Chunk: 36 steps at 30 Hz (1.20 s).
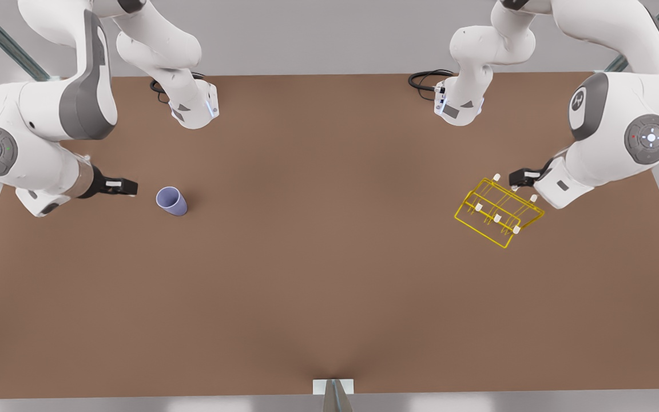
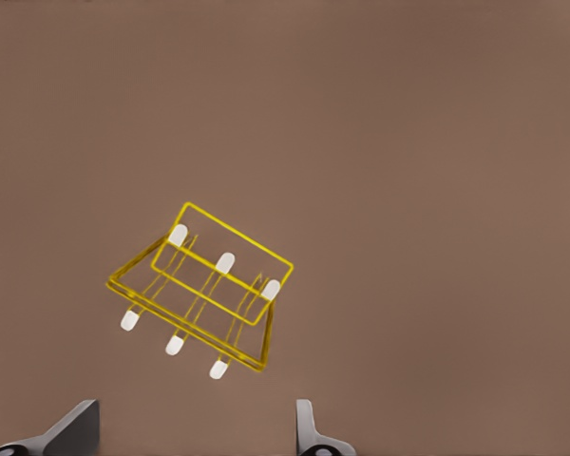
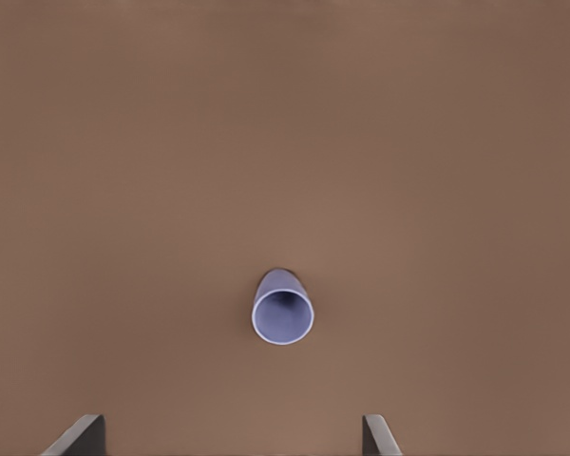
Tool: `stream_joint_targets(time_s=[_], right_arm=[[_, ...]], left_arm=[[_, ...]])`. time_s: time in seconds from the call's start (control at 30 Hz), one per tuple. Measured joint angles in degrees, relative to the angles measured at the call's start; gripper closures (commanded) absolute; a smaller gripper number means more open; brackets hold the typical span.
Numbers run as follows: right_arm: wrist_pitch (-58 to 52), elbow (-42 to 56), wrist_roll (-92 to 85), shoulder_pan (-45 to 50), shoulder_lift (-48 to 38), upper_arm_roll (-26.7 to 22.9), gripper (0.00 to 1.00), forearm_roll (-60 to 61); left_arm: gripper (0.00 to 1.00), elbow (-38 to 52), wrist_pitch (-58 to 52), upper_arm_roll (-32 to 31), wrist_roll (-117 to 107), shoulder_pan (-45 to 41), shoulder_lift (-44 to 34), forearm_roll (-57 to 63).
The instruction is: Place the cup on the cup holder
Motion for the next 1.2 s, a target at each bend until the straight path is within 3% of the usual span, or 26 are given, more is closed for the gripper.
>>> stream_joint_targets(time_s=[0.1,0.2,0.3,0.73,0.93,1.2], right_arm=[[4.91,-3.37,0.39,-1.17,-0.34,3.04,0.00,-0.18],[11.24,-14.94,0.73,-0.76,-1.95,9.02,0.00,-0.58],[17.56,-22.91,1.05,0.87,-3.02,10.43,0.00,-0.79],[42.06,-42.98,0.33,-2.39,-2.85,-1.36,0.00,2.50],[46.50,-44.77,-1.31,-2.28,-3.30,0.46,0.00,4.54],[39.93,-45.09,-2.97,-2.18,-6.86,0.57,0.00,5.88]], left_arm=[[0.00,0.16,0.58,-0.28,-0.62,-0.20,0.08,0.24],[0.00,-0.14,0.84,-0.13,-1.21,-0.18,0.87,0.55],[0.00,-0.28,0.78,-0.06,-1.72,-0.12,1.35,0.68],[0.00,-0.47,-1.17,-0.02,-3.07,-0.13,2.33,0.78],[0.00,-0.47,-1.43,0.15,-3.42,-0.12,2.33,0.83],[0.00,-0.56,-1.54,0.15,-3.74,-0.14,2.65,0.87]])
